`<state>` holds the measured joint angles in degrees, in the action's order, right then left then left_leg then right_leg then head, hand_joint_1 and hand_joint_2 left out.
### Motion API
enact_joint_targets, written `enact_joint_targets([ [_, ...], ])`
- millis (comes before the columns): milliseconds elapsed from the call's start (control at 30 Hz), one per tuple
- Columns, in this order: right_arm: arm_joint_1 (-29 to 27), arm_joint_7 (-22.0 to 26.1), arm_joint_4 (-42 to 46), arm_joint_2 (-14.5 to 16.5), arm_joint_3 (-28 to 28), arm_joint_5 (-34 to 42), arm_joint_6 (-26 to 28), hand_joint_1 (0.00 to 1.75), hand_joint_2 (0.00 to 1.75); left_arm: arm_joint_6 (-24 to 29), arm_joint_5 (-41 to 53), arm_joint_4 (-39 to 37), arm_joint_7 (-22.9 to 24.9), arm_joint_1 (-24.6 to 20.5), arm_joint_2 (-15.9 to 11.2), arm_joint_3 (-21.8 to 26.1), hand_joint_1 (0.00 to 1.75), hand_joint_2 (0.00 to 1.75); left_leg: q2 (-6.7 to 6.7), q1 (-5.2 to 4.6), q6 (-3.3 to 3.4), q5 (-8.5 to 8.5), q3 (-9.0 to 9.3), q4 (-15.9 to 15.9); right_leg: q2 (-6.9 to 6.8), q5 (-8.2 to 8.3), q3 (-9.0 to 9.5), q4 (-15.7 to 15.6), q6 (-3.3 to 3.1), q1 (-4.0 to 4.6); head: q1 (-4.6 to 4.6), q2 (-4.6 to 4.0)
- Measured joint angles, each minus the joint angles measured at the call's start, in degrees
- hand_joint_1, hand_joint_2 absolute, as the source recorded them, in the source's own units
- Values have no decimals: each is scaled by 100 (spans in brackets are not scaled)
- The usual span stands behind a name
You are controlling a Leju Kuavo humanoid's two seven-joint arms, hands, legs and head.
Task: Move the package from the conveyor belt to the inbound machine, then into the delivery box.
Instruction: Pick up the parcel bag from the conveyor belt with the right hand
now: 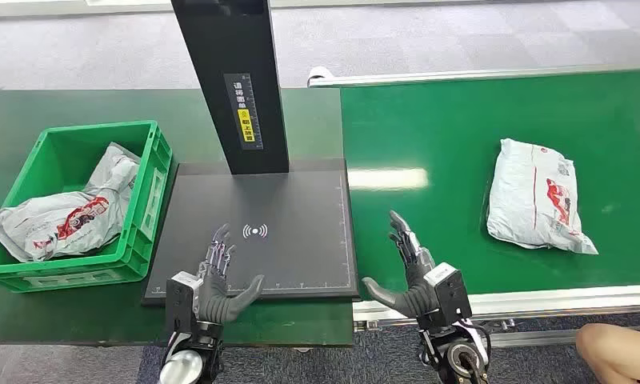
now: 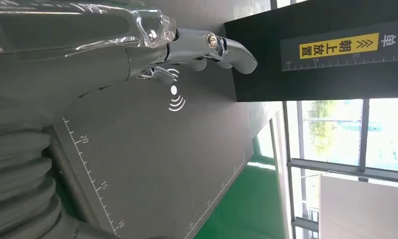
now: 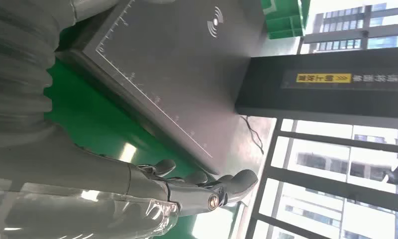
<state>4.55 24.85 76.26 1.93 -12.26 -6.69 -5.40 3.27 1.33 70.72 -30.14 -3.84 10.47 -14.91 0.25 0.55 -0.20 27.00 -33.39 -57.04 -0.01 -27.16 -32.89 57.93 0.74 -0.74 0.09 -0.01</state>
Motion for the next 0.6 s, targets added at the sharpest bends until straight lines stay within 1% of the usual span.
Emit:
enact_joint_targets([
  [600,31,14,-9,-61,58,17,-9,0,175,45,-13,158,-56,0,-19,13,0,175,0,0,0,0,-1,0,0,0,0,0,0,0,0,0],
])
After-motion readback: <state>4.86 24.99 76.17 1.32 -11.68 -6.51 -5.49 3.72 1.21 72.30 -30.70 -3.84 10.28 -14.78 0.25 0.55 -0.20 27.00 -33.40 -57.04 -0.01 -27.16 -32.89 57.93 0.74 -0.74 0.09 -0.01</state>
